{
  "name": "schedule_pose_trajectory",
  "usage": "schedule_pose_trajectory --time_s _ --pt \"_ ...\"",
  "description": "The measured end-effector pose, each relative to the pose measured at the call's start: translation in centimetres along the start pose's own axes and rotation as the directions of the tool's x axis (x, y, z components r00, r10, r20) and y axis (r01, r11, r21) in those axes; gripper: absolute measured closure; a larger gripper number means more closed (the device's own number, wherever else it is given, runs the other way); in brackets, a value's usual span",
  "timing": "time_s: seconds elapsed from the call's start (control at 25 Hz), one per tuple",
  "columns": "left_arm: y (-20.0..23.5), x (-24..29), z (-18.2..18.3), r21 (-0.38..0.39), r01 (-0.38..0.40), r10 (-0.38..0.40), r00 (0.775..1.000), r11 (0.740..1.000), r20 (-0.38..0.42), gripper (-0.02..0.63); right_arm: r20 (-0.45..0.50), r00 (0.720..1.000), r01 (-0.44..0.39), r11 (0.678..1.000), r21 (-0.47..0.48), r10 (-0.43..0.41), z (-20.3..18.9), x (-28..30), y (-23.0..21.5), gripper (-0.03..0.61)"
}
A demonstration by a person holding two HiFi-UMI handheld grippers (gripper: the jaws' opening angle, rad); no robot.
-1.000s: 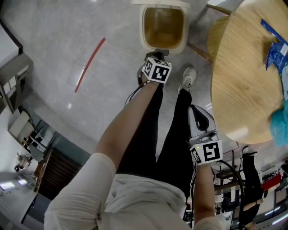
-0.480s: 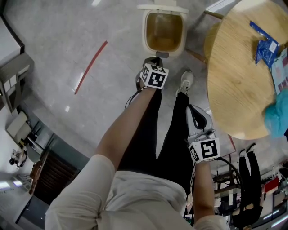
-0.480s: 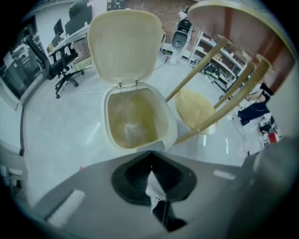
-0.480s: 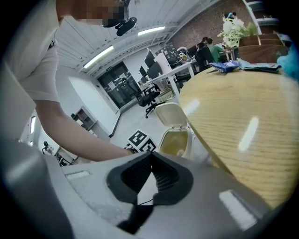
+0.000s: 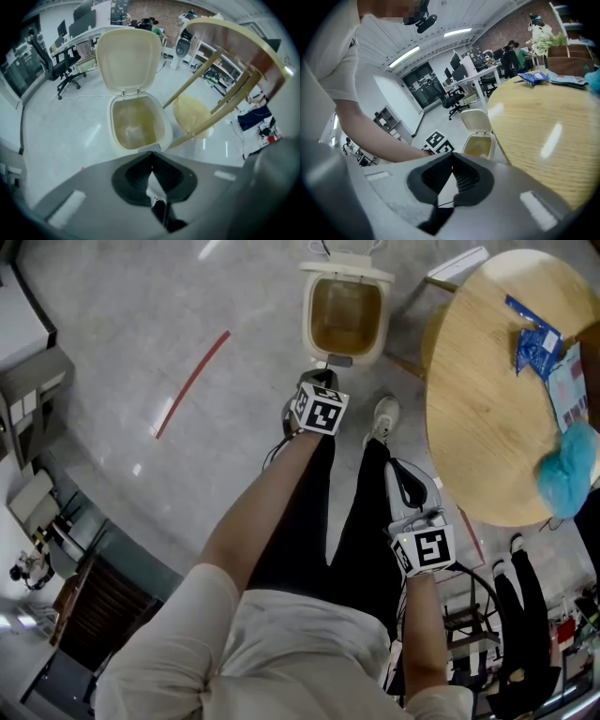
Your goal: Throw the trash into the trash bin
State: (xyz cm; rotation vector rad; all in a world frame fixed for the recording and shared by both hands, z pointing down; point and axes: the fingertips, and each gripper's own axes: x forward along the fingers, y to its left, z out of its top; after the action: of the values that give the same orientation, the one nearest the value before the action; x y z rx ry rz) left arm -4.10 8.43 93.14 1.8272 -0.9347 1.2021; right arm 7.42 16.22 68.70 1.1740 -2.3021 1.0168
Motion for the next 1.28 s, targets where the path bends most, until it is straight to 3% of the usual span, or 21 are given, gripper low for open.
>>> schedule_pose_trajectory --time_s 0.36,1.28 --pt "-0.6 -3.8 1.1 0.011 0.024 -0.024 1.000 1.000 0.019 0.611 0.019 1.000 -0.024 1.000 0.017 0.024 2.7 -1.8 1.0 0.578" --pt "-2.4 -13.4 3.1 -0.027 0.036 -0.034 0.997 0.999 0.075 0.611 0.032 0.999 0.016 1.000 0.011 -0.016 6.9 -6.6 2.3 0.578"
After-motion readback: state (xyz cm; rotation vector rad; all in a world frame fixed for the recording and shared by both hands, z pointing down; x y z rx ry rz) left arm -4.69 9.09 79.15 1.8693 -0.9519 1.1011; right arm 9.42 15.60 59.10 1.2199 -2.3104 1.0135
